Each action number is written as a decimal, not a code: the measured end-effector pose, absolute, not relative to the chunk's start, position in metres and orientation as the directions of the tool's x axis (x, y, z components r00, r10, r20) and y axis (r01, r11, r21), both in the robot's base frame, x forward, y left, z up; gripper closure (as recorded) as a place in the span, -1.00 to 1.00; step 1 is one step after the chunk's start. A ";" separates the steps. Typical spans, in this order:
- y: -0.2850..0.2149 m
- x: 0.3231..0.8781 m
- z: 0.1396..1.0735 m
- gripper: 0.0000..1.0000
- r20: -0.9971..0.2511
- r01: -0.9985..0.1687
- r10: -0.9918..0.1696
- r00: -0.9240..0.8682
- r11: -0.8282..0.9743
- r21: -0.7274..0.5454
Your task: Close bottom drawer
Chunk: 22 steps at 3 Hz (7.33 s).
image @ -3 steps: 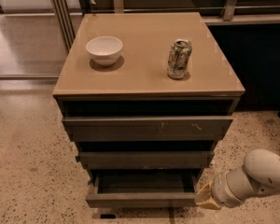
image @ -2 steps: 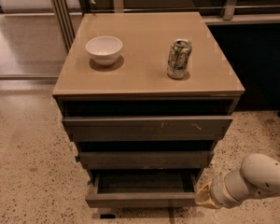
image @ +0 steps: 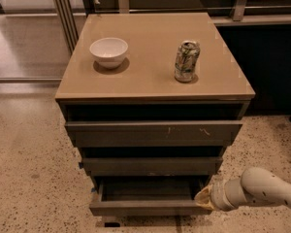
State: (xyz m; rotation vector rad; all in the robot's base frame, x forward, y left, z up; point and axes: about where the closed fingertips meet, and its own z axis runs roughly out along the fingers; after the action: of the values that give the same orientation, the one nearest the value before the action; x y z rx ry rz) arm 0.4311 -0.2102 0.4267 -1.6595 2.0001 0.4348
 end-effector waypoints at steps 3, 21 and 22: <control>-0.210 0.451 0.274 1.00 -0.577 -0.961 -0.771 -0.269 0.255 0.107; -0.198 0.515 0.184 1.00 -0.676 -0.979 -0.734 -0.066 0.180 -0.100; -0.196 0.512 0.184 0.63 -0.678 -0.980 -0.732 -0.069 0.178 -0.092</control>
Offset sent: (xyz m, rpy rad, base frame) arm 0.0294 0.0007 -0.1735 0.0744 0.1833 -0.0577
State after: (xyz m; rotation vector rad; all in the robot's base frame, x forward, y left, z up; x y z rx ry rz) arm 0.5122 -0.1960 0.1844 -1.6099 1.8587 0.5321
